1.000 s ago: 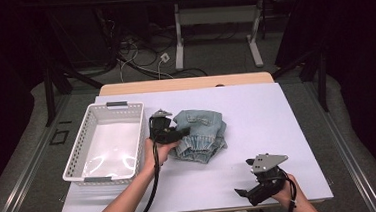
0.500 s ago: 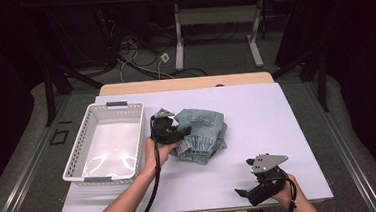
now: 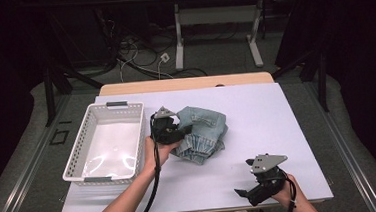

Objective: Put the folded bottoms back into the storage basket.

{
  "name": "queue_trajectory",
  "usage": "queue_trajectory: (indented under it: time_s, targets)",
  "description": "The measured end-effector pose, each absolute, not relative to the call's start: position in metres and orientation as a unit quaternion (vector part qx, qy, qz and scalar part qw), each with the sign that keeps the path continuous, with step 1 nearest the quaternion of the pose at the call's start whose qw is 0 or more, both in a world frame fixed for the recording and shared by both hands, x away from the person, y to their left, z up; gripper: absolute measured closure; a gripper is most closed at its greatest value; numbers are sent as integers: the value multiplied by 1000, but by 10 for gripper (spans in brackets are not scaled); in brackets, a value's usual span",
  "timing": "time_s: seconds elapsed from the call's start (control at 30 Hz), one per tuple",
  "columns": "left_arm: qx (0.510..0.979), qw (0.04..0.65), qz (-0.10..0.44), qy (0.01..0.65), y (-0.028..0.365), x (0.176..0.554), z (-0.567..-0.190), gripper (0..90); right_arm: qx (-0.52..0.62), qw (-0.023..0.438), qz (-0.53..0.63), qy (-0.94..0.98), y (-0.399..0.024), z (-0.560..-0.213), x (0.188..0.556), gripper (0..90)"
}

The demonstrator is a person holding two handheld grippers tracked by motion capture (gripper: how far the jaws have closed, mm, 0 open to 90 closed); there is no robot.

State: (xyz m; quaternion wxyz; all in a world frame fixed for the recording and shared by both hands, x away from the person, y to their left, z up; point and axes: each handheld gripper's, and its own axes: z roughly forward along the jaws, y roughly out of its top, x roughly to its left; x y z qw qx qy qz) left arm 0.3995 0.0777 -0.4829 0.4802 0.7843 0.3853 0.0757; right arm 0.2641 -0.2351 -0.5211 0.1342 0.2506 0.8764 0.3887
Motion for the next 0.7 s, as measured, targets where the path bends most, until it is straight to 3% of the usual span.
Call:
queue_trajectory:
  time_s: [0.7]
  targets:
    - [785, 488, 102, 367, 76, 388, -470, 714, 250, 136, 387, 877, -235, -521, 263, 3]
